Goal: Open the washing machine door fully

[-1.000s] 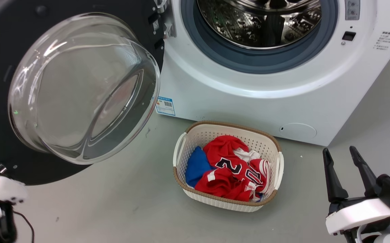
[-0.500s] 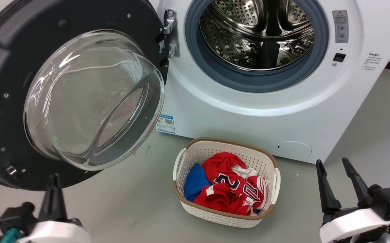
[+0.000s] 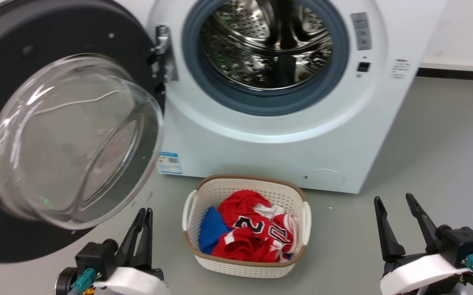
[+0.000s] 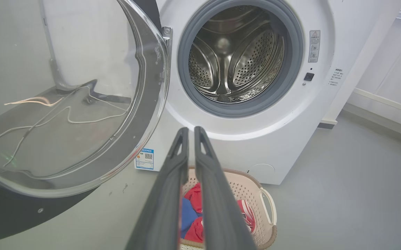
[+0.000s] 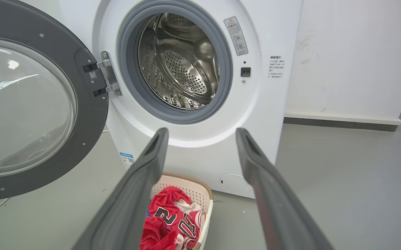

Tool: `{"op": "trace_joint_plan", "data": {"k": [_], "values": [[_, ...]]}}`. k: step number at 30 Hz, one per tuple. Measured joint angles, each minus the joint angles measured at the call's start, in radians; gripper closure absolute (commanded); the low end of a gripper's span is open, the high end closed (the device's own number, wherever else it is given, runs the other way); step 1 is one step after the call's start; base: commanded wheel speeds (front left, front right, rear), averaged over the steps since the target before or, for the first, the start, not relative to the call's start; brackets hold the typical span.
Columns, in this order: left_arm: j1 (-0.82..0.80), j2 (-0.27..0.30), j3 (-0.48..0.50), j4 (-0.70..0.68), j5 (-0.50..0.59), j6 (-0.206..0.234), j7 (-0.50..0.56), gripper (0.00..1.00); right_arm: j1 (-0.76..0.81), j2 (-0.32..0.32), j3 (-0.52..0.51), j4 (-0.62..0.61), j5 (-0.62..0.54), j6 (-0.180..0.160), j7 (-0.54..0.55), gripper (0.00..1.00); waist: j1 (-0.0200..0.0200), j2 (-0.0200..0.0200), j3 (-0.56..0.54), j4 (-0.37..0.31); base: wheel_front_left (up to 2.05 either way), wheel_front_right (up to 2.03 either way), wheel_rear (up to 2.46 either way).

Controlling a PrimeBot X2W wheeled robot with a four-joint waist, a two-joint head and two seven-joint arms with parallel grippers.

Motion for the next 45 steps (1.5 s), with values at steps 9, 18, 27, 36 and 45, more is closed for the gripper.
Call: {"op": "trace_joint_plan", "data": {"k": [9, 18, 27, 36, 45], "values": [[-0.039, 0.001, -0.016, 0.077, 0.020, 0.011, -0.007, 0.00, 0.000, -0.015, 0.007, -0.001, -0.004, 0.000, 0.009, 0.00, 0.0000, 0.0000, -0.001, -0.125, 0.00, 0.00, 0.00], [-0.031, 0.007, 0.007, 0.112, 0.021, 0.023, -0.031, 0.00, 0.015, -0.024, 0.013, -0.001, -0.002, 0.000, 0.013, 0.00, 0.0000, 0.0000, -0.007, -0.202, 0.00, 0.00, 0.00], [-0.039, 0.005, 0.020, 0.112, 0.029, 0.029, -0.044, 0.00, 0.014, -0.027, 0.016, -0.006, -0.002, 0.000, 0.016, 0.00, 0.0000, 0.0000, -0.006, -0.194, 0.00, 0.00, 0.00], [-0.041, 0.010, 0.026, 0.115, 0.036, 0.030, -0.046, 0.00, 0.013, -0.027, 0.018, -0.006, -0.002, 0.000, 0.015, 0.00, 0.0000, 0.0000, -0.007, -0.184, 0.00, 0.00, 0.00], [-0.042, 0.009, 0.027, 0.116, 0.036, 0.029, -0.046, 0.00, 0.013, -0.028, 0.019, -0.006, 0.000, 0.000, 0.011, 0.00, 0.0000, 0.0000, -0.005, -0.182, 0.00, 0.00, 0.00]]}}
